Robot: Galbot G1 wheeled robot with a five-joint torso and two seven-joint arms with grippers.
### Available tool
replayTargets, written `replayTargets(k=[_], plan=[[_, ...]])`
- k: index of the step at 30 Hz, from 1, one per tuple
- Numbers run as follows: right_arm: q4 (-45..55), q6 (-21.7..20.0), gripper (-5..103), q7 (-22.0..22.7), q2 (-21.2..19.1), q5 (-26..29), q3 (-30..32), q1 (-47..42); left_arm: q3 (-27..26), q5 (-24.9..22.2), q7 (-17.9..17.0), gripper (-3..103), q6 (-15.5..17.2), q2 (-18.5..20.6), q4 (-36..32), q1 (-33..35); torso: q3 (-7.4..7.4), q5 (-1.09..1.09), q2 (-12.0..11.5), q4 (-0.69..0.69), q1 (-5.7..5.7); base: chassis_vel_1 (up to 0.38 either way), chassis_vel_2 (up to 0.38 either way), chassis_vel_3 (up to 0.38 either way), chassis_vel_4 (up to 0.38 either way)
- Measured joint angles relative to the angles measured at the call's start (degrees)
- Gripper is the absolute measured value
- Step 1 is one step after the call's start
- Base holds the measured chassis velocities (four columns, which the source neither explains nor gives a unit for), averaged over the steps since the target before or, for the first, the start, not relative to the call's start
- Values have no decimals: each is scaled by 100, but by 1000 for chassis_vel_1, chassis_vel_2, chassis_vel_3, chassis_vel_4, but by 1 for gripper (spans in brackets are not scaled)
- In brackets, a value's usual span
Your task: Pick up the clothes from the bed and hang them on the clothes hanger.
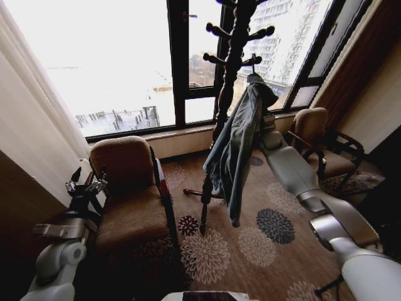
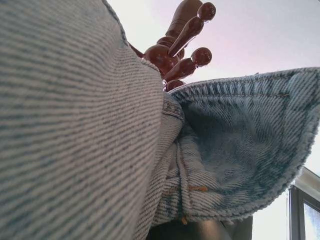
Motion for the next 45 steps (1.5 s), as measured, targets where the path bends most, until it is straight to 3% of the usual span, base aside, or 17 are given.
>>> replayTargets(k=[15,18,20,23,28,32,35,37,45], plan=[[83,-101,15,95,-32,49,-45,-19,-9,-5,23,100,-15,-5,18,-5,0,0,0,1,0,0,0,0,0],[103,-119,32,115,-30,53,-64,-23,-17,-7,31,100,-21,-7,20,2,-1,-1,0,1,-1,0,0,0,0],[105,-119,32,117,-28,53,-67,-27,-18,-9,33,100,-22,-7,20,3,-1,-1,0,2,0,0,0,0,0],[116,-125,47,126,-23,59,-69,-51,-23,-15,36,100,-23,-6,20,5,-1,0,0,0,-1,0,0,0,0],[123,-128,58,126,-24,61,-69,-65,-24,-16,37,100,-24,-4,19,5,0,1,0,0,0,0,0,0,0],[133,-128,80,126,-29,66,-62,-67,-25,-17,40,100,-24,-5,13,7,-1,-1,0,1,0,0,0,0,0],[132,-128,85,126,-30,66,-55,-67,-25,-16,43,100,-24,-12,7,11,0,-1,0,1,-1,0,0,0,0],[132,-128,96,126,-41,67,-53,-66,-25,-13,45,100,-24,-15,-5,15,0,0,0,1,-1,0,0,0,0],[197,-129,100,126,-116,119,-52,-48,-23,-8,46,100,-23,-26,-54,27,0,0,0,1,0,0,0,0,0]])
